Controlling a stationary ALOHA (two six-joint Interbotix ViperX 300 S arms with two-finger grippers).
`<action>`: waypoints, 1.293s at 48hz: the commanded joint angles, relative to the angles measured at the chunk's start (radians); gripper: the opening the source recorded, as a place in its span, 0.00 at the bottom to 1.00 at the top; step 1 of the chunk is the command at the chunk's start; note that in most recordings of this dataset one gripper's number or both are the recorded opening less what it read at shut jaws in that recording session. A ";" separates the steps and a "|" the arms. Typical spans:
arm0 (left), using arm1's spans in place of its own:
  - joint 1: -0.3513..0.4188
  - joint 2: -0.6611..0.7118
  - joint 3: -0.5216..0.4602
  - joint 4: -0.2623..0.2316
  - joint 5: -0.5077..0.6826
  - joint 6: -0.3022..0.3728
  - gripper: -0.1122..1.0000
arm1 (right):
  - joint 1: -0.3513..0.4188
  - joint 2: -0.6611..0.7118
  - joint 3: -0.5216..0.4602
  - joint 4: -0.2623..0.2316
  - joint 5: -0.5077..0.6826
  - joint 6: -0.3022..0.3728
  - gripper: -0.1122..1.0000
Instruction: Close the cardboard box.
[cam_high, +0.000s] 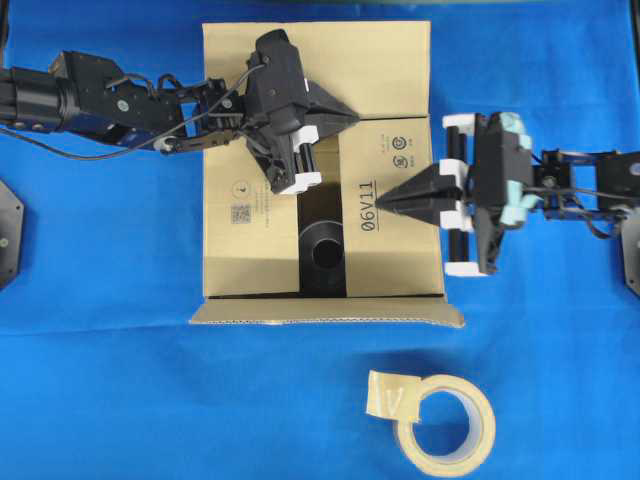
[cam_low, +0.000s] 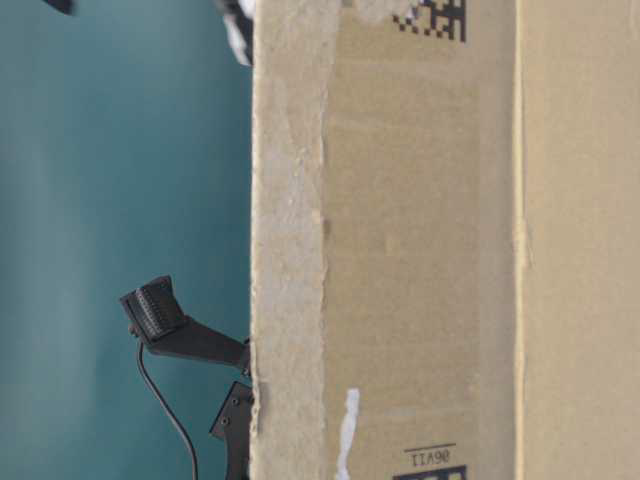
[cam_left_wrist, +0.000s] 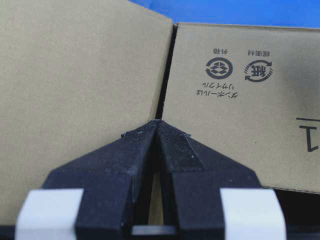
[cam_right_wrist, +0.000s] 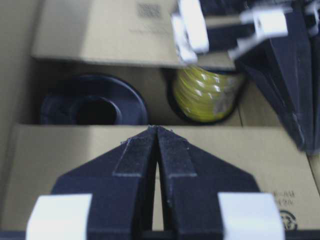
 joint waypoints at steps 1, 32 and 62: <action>-0.002 -0.015 -0.005 0.000 -0.003 -0.002 0.10 | 0.037 -0.072 -0.021 0.003 0.015 0.002 0.10; -0.011 -0.020 0.008 -0.002 -0.002 -0.003 0.10 | 0.436 -0.156 0.017 0.000 0.009 -0.003 0.10; -0.011 -0.023 0.017 -0.002 -0.002 -0.005 0.10 | 0.410 -0.098 0.021 0.003 0.003 -0.006 0.10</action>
